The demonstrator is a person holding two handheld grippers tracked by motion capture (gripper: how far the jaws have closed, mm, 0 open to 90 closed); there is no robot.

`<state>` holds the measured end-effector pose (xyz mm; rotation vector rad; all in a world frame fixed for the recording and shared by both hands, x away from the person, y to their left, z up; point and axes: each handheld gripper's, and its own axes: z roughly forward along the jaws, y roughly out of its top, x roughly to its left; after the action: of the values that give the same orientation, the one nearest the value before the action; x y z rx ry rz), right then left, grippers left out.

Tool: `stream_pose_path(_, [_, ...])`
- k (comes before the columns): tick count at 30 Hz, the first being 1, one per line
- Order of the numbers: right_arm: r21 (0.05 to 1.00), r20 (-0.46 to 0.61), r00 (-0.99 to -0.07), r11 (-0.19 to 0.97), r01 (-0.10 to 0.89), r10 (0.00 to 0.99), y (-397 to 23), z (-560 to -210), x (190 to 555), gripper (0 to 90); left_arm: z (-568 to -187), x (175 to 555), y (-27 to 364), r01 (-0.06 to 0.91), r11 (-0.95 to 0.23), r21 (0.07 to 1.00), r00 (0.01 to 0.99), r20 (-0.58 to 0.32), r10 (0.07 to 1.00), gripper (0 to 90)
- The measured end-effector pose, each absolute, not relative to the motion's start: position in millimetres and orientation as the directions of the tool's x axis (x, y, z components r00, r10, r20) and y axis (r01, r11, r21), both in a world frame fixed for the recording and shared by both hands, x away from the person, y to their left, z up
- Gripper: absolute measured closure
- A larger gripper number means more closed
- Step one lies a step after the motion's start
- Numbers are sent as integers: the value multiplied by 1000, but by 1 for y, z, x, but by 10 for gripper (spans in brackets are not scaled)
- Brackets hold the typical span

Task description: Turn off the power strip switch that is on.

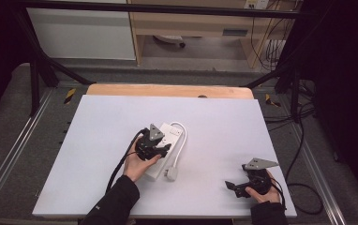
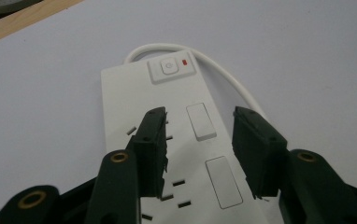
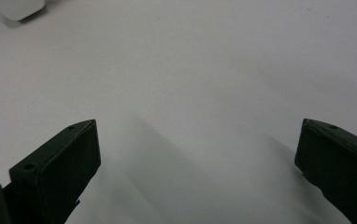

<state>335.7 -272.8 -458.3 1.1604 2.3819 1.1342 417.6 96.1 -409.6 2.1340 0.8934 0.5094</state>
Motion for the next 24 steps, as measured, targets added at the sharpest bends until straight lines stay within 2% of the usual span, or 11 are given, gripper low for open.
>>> stream_pose_path(24, [740,100,-647,378,556,756,-273,-458,336,9,-418,426,91,457,-470,755,671,54,739,742])
